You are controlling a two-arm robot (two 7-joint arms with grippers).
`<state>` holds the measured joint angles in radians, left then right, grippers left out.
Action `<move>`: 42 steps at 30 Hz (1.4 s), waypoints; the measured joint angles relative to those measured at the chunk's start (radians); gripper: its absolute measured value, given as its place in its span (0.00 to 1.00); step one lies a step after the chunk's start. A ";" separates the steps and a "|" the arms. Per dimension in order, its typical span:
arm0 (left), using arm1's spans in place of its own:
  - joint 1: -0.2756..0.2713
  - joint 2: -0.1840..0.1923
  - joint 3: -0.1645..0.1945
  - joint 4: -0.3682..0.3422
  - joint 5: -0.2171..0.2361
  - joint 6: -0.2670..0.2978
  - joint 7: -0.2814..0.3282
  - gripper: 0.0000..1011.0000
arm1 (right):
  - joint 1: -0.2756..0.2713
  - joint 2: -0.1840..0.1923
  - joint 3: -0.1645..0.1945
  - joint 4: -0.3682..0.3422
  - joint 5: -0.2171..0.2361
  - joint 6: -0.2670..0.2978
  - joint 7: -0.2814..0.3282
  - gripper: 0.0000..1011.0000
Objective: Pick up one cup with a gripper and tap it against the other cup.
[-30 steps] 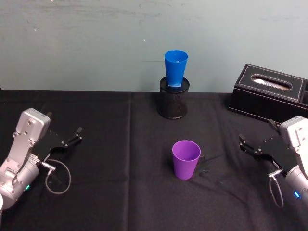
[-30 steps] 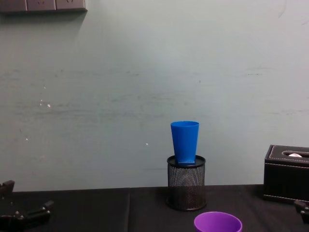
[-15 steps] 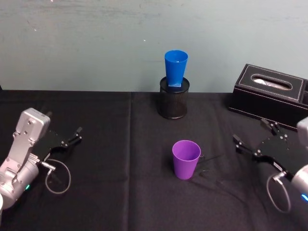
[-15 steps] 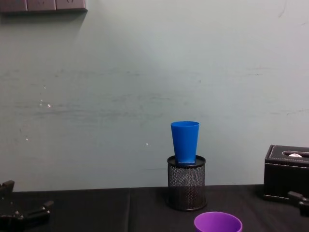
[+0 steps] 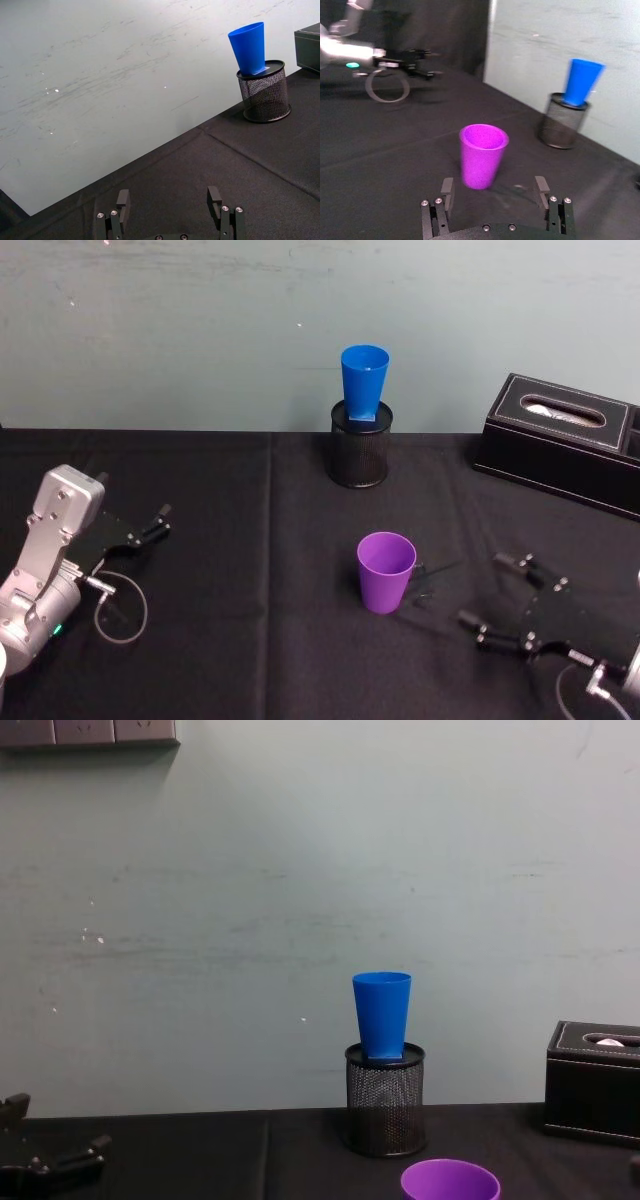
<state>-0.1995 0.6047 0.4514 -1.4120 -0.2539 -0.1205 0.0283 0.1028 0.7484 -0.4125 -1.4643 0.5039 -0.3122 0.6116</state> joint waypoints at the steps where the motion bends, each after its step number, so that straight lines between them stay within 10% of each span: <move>1: 0.000 0.000 0.000 0.000 0.000 0.000 0.000 1.00 | 0.005 -0.005 -0.008 0.006 0.000 -0.002 0.024 0.99; 18: 0.000 0.000 0.000 0.000 0.000 0.000 0.000 1.00 | 0.092 -0.133 -0.044 0.066 0.005 0.167 0.040 0.99; 42: 0.000 0.000 0.000 0.000 0.000 0.000 0.000 1.00 | 0.183 -0.279 -0.064 0.177 -0.070 0.204 0.013 0.99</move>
<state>-0.1995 0.6047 0.4514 -1.4120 -0.2539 -0.1205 0.0283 0.2859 0.4693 -0.4761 -1.2873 0.4343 -0.1085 0.6241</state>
